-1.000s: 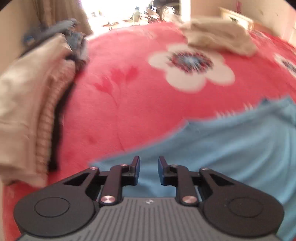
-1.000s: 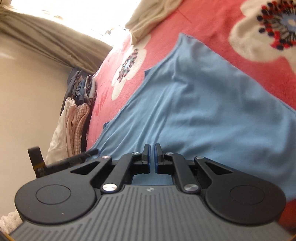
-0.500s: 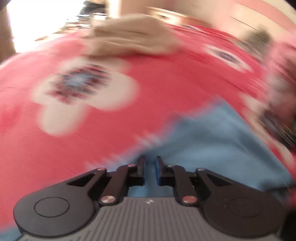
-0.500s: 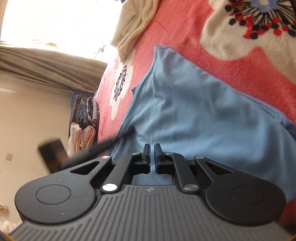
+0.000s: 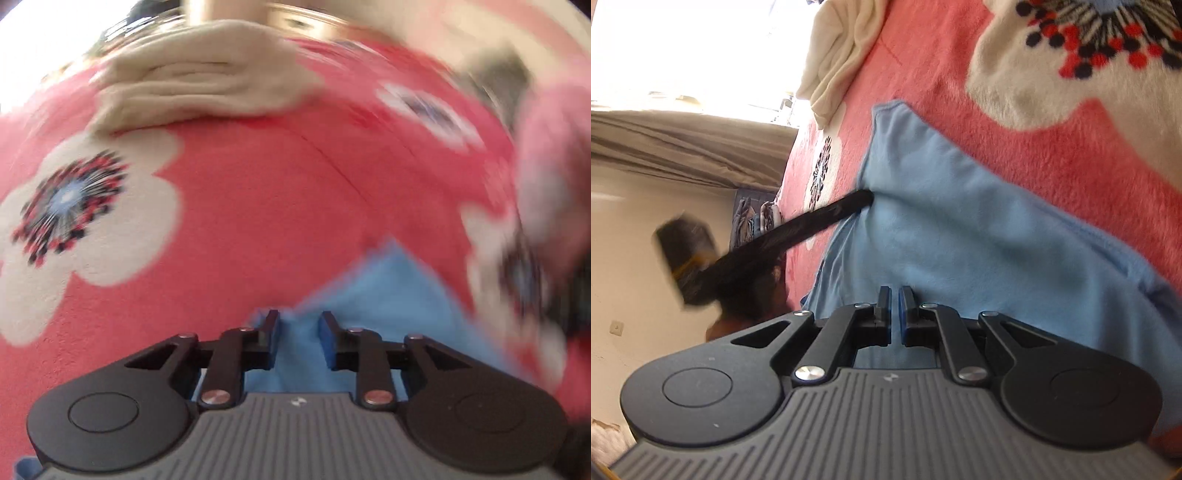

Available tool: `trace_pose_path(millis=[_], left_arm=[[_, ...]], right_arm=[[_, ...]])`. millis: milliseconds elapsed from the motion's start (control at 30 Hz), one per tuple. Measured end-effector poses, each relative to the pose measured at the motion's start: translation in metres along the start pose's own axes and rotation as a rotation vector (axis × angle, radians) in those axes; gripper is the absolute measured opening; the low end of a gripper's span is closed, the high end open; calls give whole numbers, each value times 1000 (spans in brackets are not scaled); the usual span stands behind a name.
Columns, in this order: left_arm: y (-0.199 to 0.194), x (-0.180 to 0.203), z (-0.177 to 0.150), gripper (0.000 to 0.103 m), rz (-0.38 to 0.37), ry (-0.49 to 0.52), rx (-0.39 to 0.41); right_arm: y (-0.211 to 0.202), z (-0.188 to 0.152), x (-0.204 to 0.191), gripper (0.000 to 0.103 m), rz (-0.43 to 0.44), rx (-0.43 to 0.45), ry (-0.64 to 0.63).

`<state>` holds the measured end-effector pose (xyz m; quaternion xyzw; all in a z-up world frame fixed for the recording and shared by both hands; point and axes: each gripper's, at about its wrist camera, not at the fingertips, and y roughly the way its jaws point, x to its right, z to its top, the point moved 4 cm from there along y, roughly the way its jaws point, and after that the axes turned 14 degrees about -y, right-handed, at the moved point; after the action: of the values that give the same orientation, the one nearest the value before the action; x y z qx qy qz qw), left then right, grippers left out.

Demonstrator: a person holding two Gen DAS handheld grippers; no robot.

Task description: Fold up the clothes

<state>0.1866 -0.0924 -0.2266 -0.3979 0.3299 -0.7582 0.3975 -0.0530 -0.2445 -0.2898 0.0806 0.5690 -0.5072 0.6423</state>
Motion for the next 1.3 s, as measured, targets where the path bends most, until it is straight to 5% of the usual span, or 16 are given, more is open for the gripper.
trace_pose_path(millis=[267,467,567,733,900,1067,1300], left_arm=[[-202,-72,53,45,199,-176,305],[-379,-139,15,51,439,-238,454],[-423,-167,-25,55,526,-225,406],[-387,-202,-131,56,428,-287,141],[-306,-202,-230,55,200,-390,-104],[-273,-206,-270,56,68,-507,-178],[-266,-224,-285,60,64,-555,-151]], right_arm=[[-2,0,-5,5,-24,22,-22],[-6,-12,-37,5,-28,26,-128],[-6,-15,-55,5,-35,12,-199],[-6,-31,-84,5,-99,-24,-385],[8,-59,-123,5,-149,-101,-654],[24,-92,-150,5,-127,-239,-768],[61,-119,-207,17,-36,-348,-808]])
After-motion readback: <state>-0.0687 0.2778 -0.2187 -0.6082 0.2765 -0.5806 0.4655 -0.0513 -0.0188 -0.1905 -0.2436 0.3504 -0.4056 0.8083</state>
